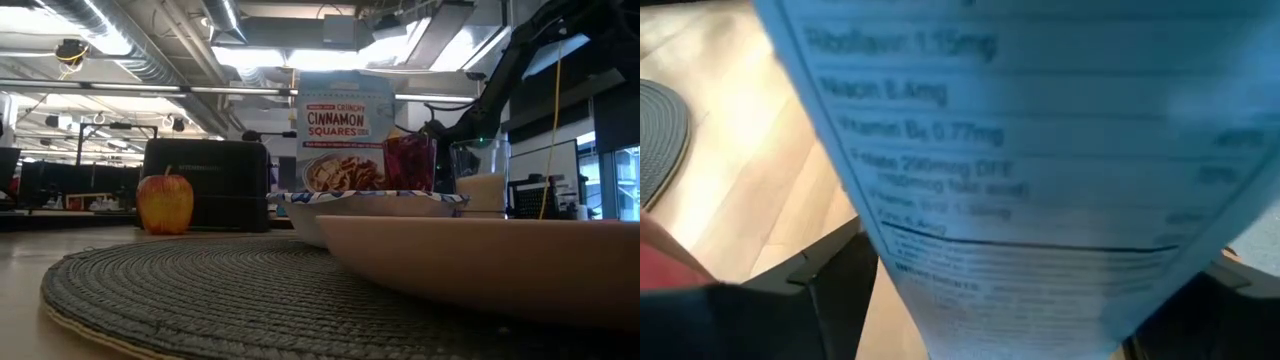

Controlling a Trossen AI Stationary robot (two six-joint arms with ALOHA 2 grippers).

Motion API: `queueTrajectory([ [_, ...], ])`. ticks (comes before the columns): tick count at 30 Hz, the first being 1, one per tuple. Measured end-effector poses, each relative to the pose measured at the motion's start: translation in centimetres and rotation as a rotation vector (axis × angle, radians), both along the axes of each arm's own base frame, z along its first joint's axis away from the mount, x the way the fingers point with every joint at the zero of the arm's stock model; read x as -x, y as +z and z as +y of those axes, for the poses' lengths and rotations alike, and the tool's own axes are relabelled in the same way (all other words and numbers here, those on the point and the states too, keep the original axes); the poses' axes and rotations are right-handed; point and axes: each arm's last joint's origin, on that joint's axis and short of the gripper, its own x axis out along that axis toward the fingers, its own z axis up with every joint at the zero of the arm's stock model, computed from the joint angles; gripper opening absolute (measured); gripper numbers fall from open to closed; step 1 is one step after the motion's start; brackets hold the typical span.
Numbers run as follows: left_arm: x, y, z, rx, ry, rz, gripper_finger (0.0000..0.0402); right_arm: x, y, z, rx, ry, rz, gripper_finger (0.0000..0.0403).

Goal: Arrange a breakfast setting
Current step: Pour the cereal from the cereal box into the blue patterned bowl

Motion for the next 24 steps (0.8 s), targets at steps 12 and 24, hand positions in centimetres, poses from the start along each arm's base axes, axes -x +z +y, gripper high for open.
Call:
queueTrajectory([
  [12, -0.04, -0.12, 0.0, -0.003, 0.0, 0.013, 0.0174, -0.25, 0.06, 0.24, -0.003, 0.032, -0.018, 0.0185],
  [24, -0.09, -0.27, -0.01, -0.004, 0.0, 0.029, 0.0174, -0.29, 0.25, 0.14, 0.012, 0.046, -0.043, 0.0128],
])
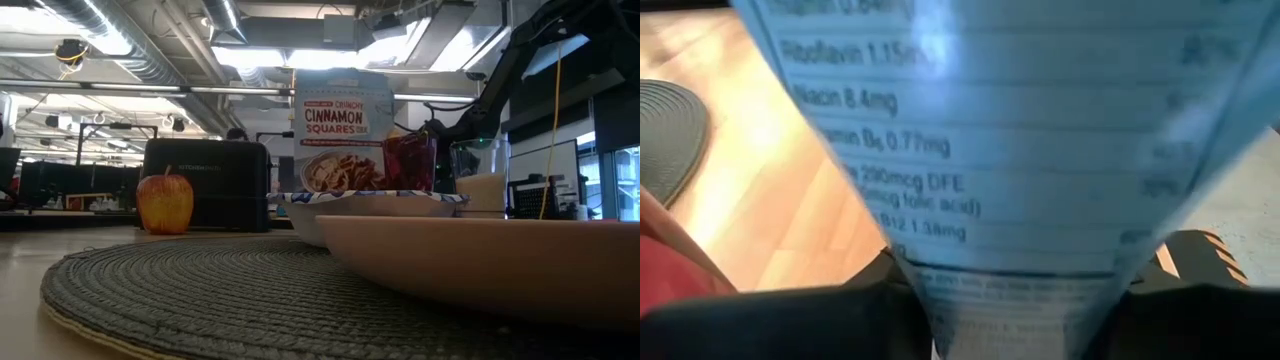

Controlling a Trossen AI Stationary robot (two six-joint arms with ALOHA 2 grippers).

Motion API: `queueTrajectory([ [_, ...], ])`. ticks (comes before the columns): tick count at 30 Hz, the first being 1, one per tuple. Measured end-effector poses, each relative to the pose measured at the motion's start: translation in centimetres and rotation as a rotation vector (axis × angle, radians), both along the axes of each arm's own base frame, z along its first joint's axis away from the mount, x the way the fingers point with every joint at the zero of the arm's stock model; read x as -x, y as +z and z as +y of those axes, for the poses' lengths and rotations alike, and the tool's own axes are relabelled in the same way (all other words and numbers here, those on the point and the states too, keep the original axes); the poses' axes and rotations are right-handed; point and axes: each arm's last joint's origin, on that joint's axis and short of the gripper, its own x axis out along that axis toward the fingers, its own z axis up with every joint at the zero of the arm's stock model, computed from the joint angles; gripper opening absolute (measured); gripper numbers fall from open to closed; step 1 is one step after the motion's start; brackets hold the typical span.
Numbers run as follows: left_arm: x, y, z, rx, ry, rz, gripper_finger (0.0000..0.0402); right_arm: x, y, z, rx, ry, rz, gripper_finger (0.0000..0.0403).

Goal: Arrange a breakfast setting
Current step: Pour the cereal from the cereal box into the blue patterned bowl

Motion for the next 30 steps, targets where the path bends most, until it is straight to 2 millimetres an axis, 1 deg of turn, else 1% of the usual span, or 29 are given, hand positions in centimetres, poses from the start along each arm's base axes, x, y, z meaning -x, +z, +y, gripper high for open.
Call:
queueTrajectory([
  [3, 0.0, 0.0, 0.0, 0.0, 0.0, 0.0, 0.0174, -0.1, 0.2, -0.1, -0.011, 0.011, -0.013, 0.0133],
  [13, 0.0, 0.0, 0.0, -0.001, 0.0, 0.003, 0.0174, -0.6, 2.1, -0.8, 0.01, 0.036, -0.064, 0.0128],
  [30, 0.0, 0.0, 0.0, -0.002, 0.0, 0.003, 0.0174, -0.7, 2.2, -0.7, -0.03, 0.062, -0.082, 0.0127],
])
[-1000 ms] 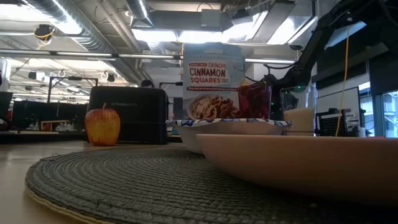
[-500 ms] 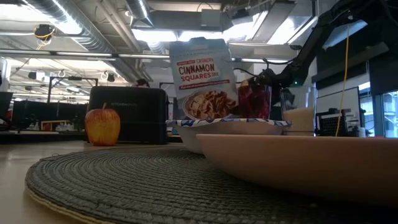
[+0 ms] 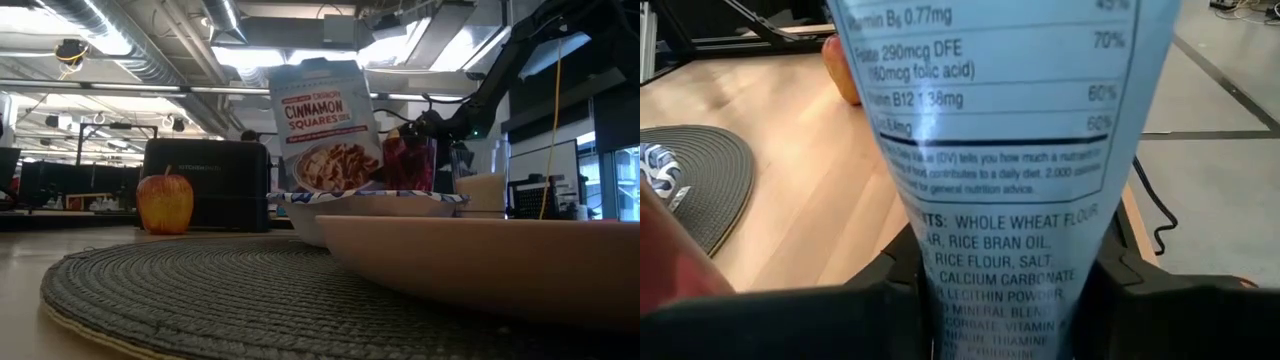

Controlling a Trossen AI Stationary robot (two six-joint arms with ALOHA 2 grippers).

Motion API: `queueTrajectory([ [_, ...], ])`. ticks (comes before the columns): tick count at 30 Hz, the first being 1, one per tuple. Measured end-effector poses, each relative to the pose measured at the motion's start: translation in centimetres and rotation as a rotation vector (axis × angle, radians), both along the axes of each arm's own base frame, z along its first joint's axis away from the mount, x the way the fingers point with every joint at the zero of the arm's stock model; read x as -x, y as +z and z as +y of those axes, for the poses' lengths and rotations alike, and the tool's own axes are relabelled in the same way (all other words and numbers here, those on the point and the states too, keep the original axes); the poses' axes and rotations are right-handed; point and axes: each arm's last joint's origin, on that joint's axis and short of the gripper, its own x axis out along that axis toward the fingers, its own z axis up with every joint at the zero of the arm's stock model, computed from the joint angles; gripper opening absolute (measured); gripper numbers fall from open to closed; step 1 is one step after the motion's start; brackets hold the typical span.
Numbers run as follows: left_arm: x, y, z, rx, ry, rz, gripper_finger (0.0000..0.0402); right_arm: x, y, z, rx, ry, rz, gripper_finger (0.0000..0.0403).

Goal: Arrange a breakfast setting
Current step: Pour the cereal from the cereal box into the blue patterned bowl

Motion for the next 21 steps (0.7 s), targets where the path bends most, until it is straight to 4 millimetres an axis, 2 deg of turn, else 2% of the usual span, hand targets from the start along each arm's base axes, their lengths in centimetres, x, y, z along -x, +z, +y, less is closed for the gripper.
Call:
queueTrajectory([
  [7, 0.0, 0.0, 0.0, -0.006, 0.002, 0.003, 0.0174, 0.0, 1.0, 0.0, 0.017, 0.006, -0.032, 0.0127],
  [17, 0.0, 0.0, 0.5, -0.006, 0.026, 0.004, 0.0174, 0.4, 5.2, 0.5, 0.114, -0.003, -0.111, 0.0127],
  [21, 0.0, 0.0, 0.6, -0.014, 0.025, 0.007, 0.0174, 0.8, 7.5, 1.1, 0.155, -0.002, -0.145, 0.0127],
])
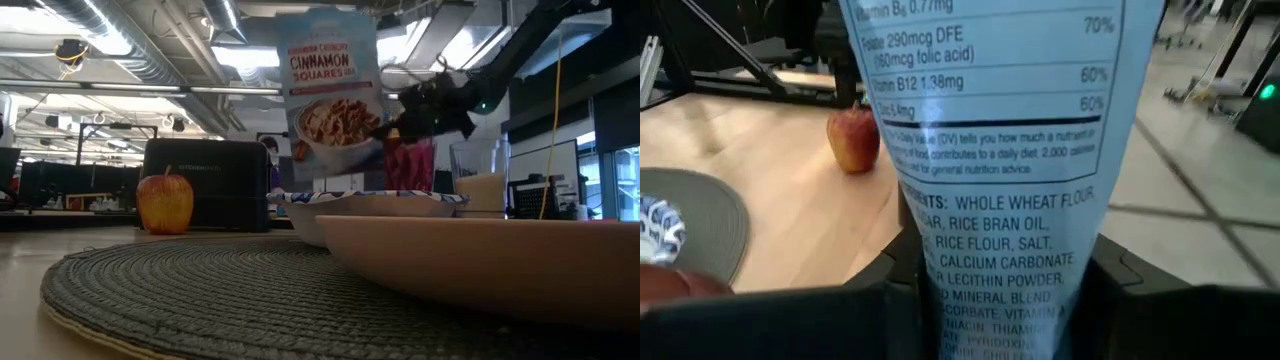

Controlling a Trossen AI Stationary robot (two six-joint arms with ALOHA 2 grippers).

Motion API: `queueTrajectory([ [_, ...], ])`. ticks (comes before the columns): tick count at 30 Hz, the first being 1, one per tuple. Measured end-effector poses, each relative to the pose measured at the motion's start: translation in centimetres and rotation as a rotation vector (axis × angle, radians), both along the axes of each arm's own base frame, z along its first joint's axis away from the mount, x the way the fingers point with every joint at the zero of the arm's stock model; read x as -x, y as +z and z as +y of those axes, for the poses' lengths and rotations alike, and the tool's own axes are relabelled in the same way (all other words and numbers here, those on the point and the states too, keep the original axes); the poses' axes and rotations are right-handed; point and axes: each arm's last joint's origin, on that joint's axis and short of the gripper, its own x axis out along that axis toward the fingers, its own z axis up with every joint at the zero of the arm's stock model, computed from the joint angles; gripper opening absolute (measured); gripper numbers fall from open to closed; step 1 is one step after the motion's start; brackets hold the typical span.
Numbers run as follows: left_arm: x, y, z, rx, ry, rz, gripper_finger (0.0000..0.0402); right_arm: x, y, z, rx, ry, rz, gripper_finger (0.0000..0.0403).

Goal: Arrange a breakfast setting
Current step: Pour the cereal from the cereal box into the blue patterned bowl

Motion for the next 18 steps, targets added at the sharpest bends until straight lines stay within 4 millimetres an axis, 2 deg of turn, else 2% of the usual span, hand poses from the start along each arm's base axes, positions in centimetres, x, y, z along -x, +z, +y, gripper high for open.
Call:
queueTrajectory([
  [10, 0.4, 0.3, 0.0, -0.052, 0.008, 0.008, 0.0174, 1.8, 7.2, 2.9, 0.112, -0.008, -0.106, 0.0127],
  [18, 2.8, 1.5, 0.1, -0.107, 0.016, -0.012, 0.0174, 4.0, 12.5, 6.3, 0.18, -0.014, -0.188, 0.0127],
])
